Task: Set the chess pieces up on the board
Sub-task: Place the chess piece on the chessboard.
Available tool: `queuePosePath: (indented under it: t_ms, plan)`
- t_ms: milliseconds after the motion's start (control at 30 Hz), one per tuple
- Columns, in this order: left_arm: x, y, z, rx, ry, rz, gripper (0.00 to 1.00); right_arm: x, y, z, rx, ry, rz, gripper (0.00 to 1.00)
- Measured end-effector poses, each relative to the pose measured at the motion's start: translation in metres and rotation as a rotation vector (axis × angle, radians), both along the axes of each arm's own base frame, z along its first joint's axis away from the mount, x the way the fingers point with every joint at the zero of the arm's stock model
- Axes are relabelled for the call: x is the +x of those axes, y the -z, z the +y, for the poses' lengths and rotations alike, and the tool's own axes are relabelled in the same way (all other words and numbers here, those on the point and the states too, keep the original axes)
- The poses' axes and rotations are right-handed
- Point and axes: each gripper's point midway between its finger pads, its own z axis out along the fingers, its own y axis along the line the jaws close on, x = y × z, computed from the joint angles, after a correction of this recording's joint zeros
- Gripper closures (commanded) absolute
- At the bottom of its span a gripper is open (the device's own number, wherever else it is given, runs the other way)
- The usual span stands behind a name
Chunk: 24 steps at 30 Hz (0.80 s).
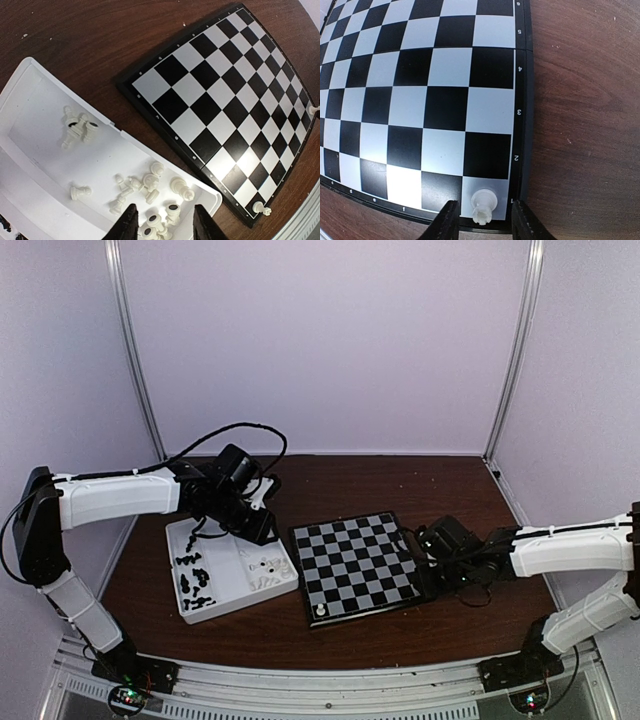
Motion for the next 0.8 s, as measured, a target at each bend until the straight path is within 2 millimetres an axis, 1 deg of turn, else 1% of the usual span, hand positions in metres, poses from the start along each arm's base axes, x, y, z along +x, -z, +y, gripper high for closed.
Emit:
queuePosePath:
  t_ms: [133,233,367,467,567,800]
  plan:
    - [0.001,0.000,0.002,0.006,-0.012,-0.003,0.60,0.002,-0.010,-0.001,0.007,0.003,-0.020,0.56]
    - [0.004,0.003,0.004,0.019,-0.028,-0.006,0.61,0.006,-0.027,0.001,0.024,-0.002,-0.060,0.55]
    - [0.006,0.013,0.007,0.046,-0.046,0.008,0.63,0.011,-0.050,0.002,0.058,0.000,-0.121,0.54]
    - [0.008,0.020,0.011,0.070,-0.060,0.025,0.64,0.014,-0.061,0.001,0.073,0.001,-0.154,0.55]
    - [0.014,0.026,0.019,0.088,-0.083,0.041,0.64,0.015,-0.067,0.000,0.075,-0.001,-0.175,0.54]
    - [0.036,0.042,0.049,0.122,-0.149,0.089,0.69,0.016,-0.071,-0.002,0.073,0.003,-0.193,0.55]
